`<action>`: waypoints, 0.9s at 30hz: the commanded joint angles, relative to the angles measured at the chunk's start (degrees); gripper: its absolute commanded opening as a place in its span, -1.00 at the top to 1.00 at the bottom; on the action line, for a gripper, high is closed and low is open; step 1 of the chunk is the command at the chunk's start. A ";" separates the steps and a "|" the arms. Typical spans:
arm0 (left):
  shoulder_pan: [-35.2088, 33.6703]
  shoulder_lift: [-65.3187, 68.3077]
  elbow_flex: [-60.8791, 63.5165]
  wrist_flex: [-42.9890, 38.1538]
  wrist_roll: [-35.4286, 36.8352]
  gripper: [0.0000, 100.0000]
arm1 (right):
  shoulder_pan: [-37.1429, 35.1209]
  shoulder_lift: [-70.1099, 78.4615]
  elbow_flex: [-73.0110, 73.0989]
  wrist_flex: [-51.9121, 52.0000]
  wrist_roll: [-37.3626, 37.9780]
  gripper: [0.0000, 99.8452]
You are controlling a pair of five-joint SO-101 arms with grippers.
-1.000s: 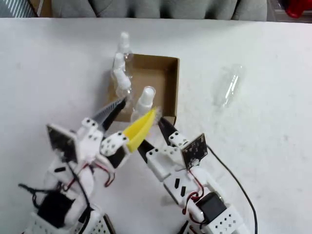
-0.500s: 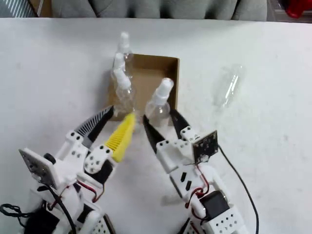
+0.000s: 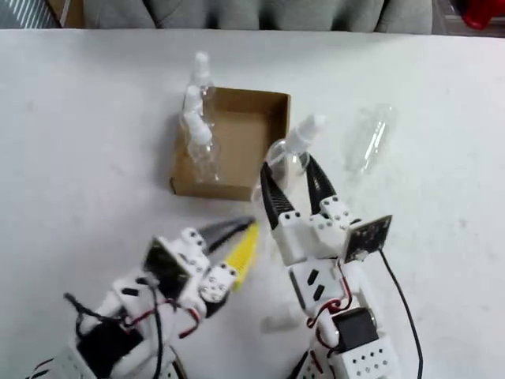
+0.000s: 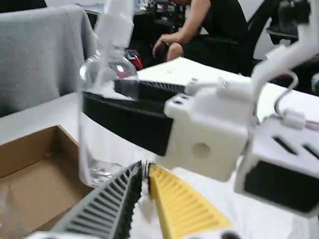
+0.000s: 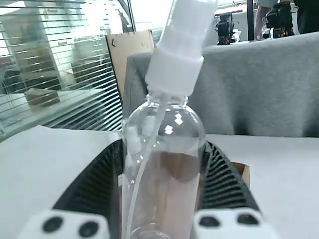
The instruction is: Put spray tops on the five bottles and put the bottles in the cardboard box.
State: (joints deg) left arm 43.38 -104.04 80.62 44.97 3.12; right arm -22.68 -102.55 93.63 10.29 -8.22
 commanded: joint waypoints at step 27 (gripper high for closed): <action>1.01 -0.75 16.44 -22.33 1.23 0.96 | -12.88 -0.22 -21.54 30.20 2.11 0.97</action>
State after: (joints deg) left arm 47.52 -104.13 97.05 23.34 3.82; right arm -34.73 -102.64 79.03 36.22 -8.66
